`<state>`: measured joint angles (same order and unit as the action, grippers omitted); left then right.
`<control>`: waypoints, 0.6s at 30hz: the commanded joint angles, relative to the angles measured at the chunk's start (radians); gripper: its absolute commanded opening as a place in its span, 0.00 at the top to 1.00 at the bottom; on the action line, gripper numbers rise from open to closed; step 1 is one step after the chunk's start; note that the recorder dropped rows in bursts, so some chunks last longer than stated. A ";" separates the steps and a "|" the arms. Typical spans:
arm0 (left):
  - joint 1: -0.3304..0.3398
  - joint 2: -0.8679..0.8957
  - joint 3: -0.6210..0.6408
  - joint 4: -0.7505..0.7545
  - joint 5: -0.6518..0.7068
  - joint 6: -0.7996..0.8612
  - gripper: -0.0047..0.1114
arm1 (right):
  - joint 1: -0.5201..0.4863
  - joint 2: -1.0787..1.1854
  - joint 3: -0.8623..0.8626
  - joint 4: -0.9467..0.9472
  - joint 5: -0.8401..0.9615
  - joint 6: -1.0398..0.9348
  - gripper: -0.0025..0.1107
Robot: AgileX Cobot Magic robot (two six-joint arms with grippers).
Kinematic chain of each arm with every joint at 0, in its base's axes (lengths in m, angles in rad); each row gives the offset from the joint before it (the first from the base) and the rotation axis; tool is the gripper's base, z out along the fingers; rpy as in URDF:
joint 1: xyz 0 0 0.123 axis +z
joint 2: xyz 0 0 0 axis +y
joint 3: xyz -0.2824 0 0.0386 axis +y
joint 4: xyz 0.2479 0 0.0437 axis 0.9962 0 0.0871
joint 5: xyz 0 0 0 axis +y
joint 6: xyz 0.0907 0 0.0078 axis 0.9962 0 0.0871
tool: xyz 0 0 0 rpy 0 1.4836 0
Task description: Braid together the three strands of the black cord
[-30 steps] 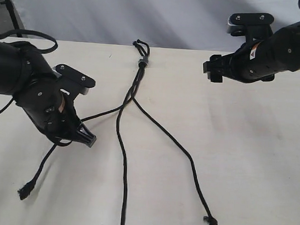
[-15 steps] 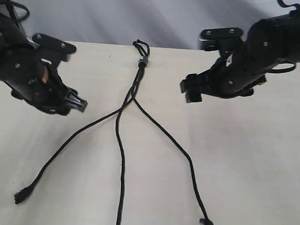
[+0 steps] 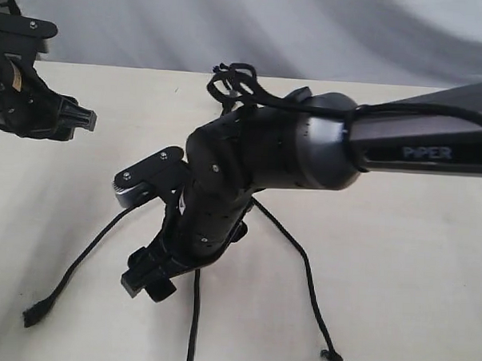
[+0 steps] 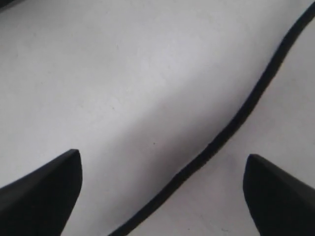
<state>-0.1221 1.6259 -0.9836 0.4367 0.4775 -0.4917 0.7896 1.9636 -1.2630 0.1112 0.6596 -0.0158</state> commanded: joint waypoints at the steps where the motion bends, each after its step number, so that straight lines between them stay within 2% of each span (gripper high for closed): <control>1: 0.004 0.001 -0.001 0.001 -0.002 -0.002 0.39 | 0.004 0.076 -0.064 -0.008 0.089 0.028 0.25; 4: 0.004 0.001 -0.001 0.001 -0.002 -0.002 0.39 | 0.004 0.104 -0.066 -0.033 0.087 0.045 0.25; 6: 0.004 0.001 -0.001 0.001 -0.006 -0.002 0.39 | 0.004 0.114 -0.066 -0.048 0.087 0.063 0.30; 9: 0.004 0.001 -0.001 0.001 -0.008 -0.002 0.39 | 0.004 0.126 -0.066 -0.071 0.079 0.080 0.51; 14: 0.004 0.001 -0.001 0.001 -0.013 -0.002 0.39 | 0.004 0.121 -0.066 -0.085 0.082 0.079 0.98; 18: 0.004 0.001 -0.001 0.001 -0.025 -0.002 0.39 | 0.004 0.093 -0.110 -0.130 0.159 0.071 0.98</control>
<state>-0.1221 1.6259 -0.9836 0.4367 0.4676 -0.4917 0.7923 2.0810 -1.3406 0.0238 0.7584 0.0564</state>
